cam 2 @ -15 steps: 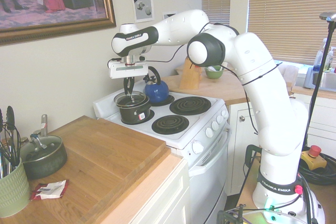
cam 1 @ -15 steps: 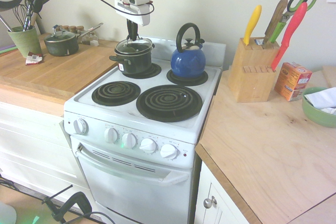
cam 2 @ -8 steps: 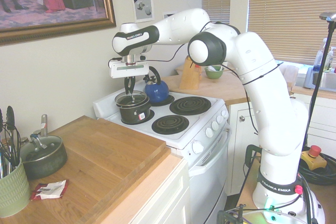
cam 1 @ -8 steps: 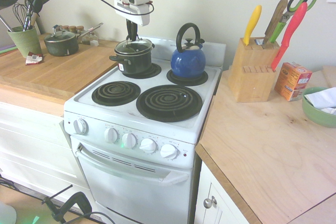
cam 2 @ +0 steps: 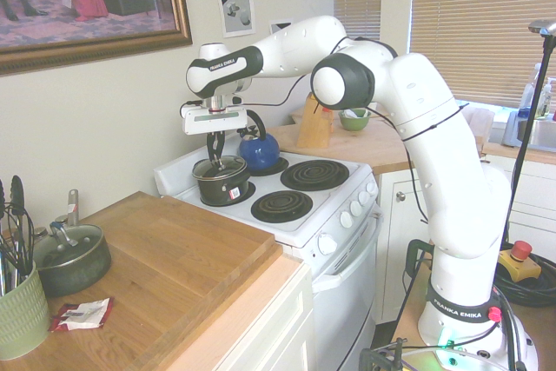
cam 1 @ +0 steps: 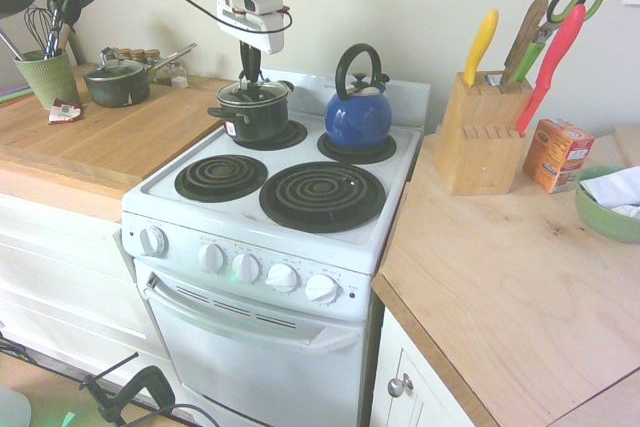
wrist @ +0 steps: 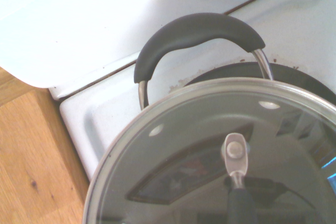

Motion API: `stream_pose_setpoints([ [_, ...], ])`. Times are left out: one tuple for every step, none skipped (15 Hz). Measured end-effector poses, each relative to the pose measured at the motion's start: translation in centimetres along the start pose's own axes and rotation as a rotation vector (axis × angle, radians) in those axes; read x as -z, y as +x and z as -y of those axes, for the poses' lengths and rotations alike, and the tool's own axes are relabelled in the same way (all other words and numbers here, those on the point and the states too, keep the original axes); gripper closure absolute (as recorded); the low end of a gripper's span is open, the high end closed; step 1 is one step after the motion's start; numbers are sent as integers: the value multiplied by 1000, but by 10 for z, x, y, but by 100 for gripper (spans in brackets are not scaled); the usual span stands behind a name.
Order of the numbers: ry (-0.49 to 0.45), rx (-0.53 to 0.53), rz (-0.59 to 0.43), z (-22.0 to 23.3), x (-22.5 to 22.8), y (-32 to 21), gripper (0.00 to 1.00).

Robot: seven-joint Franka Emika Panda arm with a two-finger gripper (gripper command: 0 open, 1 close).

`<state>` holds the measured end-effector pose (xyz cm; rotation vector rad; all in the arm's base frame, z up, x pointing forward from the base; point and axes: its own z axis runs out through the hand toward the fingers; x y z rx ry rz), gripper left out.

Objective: Cover the lid of the pot

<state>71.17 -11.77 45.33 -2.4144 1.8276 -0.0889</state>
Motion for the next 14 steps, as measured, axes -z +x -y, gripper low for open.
stream_pose_setpoints([
  [1, 5, 0, 0, 0, 0, 0],
  [1, 11, 0, 0, 0, -1, 0],
  [3, 17, -1, 1, 0, -1, 0],
  [5, 21, -2, 0, 1, -2, 0],
  [8, 25, -4, 0, 1, -3, 0],
  [14, 28, -7, 0, 1, -5, 0],
  [19, 34, -10, 1, 1, -8, 0],
  [21, 39, -13, 2, 2, -12, 0],
  [20, 45, -13, 2, 3, -16, 0],
  [19, 51, -14, 2, 4, -20, 0],
  [15, 56, -16, 1, 6, -25, 0],
  [14, 55, -23, -2, 9, -30, 0],
  [21, 46, -38, -5, 15, -35, 0],
  [31, 32, -52, -10, 27, -39, 0],
])
